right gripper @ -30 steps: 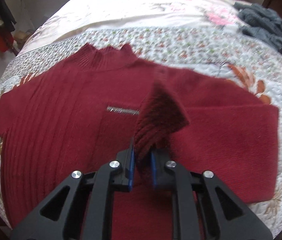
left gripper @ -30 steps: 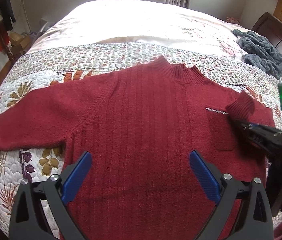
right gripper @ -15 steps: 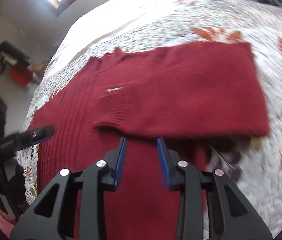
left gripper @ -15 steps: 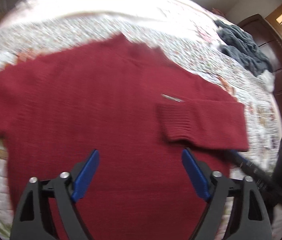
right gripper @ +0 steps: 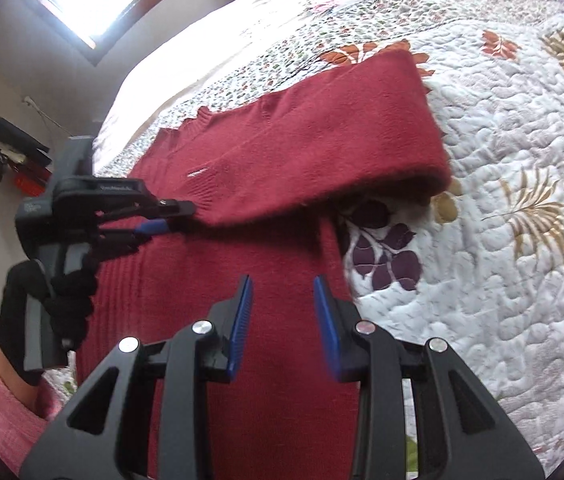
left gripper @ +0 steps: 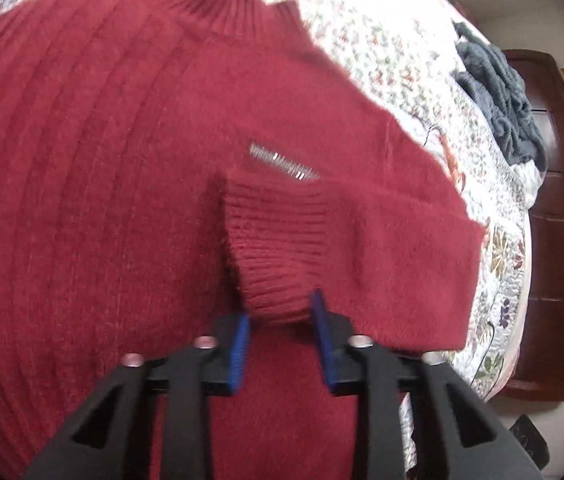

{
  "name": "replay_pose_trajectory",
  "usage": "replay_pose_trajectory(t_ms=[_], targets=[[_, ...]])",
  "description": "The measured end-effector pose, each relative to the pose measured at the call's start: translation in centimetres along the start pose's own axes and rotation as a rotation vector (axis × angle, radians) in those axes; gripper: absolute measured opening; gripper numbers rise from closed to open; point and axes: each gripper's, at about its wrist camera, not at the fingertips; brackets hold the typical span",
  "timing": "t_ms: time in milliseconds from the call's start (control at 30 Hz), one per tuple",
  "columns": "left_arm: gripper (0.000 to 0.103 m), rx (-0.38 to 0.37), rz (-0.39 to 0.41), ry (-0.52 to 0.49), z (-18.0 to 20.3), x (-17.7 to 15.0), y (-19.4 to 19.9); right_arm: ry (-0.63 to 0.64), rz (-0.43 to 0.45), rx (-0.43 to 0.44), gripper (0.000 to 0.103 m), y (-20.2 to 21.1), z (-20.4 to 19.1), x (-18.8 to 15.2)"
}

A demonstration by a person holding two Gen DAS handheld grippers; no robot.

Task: Fold small clothes
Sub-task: 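Release the cuff from the right tool and smooth the folded sleeve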

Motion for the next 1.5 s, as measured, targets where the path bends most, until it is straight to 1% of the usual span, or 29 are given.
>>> replay_pose_trajectory(t_ms=[100,200,300,400,433,500,567,633,733,800,900,967,1033,1067,1100,1133,1200,1267,1333,1367,1500], targets=[[0.018,-0.022,0.086,-0.009,0.2,-0.4,2.1,0.0,0.009,-0.003,0.032,0.2,0.1,0.3],[0.017,-0.001,0.185,-0.039,0.2,-1.1,4.9,0.0,0.021,-0.009,0.032,0.6,0.2,1.2],[0.017,0.031,0.265,-0.047,-1.4,-1.6,8.2,-0.02,0.032,0.009,0.032,1.0,0.4,2.9],[0.017,0.058,0.312,-0.036,-3.3,-1.4,10.2,-0.027,0.031,0.054,0.032,0.8,0.1,5.4],[0.017,0.078,0.327,-0.031,-4.3,-1.5,11.0,-0.026,0.025,0.068,0.032,0.5,-0.1,6.2],[0.017,0.107,0.345,-0.01,-5.8,-1.4,11.7,-0.014,-0.018,0.107,0.032,-1.0,-0.7,8.0],[0.017,0.128,0.355,0.017,-7.4,-1.4,12.0,-0.011,-0.053,0.096,0.032,-2.6,-1.2,9.3],[0.017,0.137,0.356,0.053,-9.0,-1.3,12.0,-0.004,-0.081,0.086,0.032,-4.0,-1.6,9.8],[0.018,0.131,0.335,0.082,-11.1,-1.2,11.5,0.002,-0.12,0.03,0.031,-6.0,-1.8,9.9],[0.019,0.148,0.314,0.083,-11.9,-1.0,10.7,-0.005,-0.145,-0.018,0.028,-7.2,-1.5,9.7],[0.027,0.178,0.278,0.103,-13.3,-0.7,9.1,-0.025,-0.179,-0.025,0.024,-8.9,-0.3,9.3],[0.031,0.152,0.282,0.109,-14.2,-1.0,9.1,-0.017,-0.179,-0.029,0.022,-9.2,-0.1,9.1],[0.032,0.15,0.29,0.119,-14.6,-1.5,9.7,-0.018,-0.184,-0.03,0.022,-8.9,-0.3,8.9],[0.033,0.16,0.298,0.127,-14.6,-1.9,10.3,-0.023,-0.187,-0.034,0.022,-8.5,-0.5,8.9],[0.034,0.174,0.312,0.133,-14.5,-2.3,10.9,-0.026,-0.181,-0.036,0.025,-7.9,-0.8,8.8],[0.036,0.181,0.342,0.127,-14.3,-2.8,12.0,-0.021,-0.166,-0.035,0.028,-7.2,-1.2,8.8],[0.04,0.198,0.397,0.102,-13.4,-3.6,13.7,0.002,-0.133,-0.023,0.032,-5.9,-2.4,8.8],[0.041,0.216,0.436,0.06,-12.0,-4.2,14.8,0.011,-0.12,-0.014,0.032,-5.1,-3.4,8.7],[0.041,0.216,0.434,0.025,-10.7,-4.2,14.6,0.014,-0.121,-0.01,0.032,-5.1,-4.3,8.5],[0.041,0.222,0.421,0.003,-9.9,-4.0,14.0,0.015,-0.127,-0.023,0.032,-5.5,-4.6,8.4],[0.041,0.243,0.378,-0.039,-8.8,-3.0,11.6,0.011,-0.148,-0.042,0.032,-7.8,-4.9,8.6]])
Point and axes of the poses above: each gripper's, at about its wrist camera, not at the fingertips, and y roughly against the way its jaws point, z to its right, x to its top, and after that the axes turned 11 degrees about -z, right-handed
